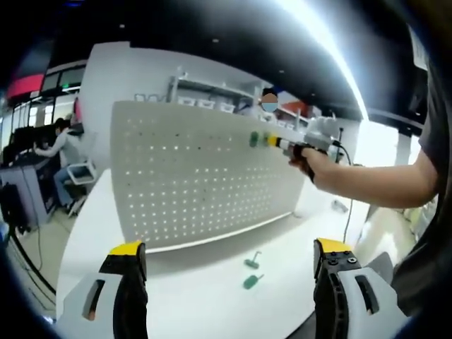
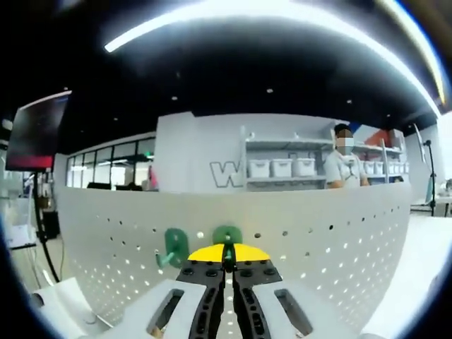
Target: Insert the hook assembly into the mounting plate slot until the hook locks in place.
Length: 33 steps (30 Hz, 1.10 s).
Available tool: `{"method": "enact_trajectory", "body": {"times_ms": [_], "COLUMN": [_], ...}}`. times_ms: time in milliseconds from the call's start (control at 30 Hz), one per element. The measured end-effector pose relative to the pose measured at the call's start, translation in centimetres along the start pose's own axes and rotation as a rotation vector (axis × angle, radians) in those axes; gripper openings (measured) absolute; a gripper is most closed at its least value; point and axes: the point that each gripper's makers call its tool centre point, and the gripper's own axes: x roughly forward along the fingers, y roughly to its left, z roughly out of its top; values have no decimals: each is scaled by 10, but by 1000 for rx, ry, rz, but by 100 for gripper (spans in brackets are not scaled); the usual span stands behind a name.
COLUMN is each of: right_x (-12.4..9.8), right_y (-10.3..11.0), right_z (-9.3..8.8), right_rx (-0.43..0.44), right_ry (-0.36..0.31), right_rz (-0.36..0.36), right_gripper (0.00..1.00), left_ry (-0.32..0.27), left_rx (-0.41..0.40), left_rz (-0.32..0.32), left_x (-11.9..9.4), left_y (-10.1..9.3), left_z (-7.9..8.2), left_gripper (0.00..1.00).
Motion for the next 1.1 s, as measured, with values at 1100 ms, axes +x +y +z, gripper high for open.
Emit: {"method": "enact_trajectory", "body": {"times_ms": [1100], "right_x": [-29], "right_y": [-1], "right_z": [44], "right_rx": [-82], "right_ry": [-21], "right_rz": [6], "right_gripper": [20], "left_ry": [71], "left_rx": [5], "left_rz": [-16], "left_x": [-1], "left_y": [-3], "left_z": [-21], "left_gripper": [100]}}
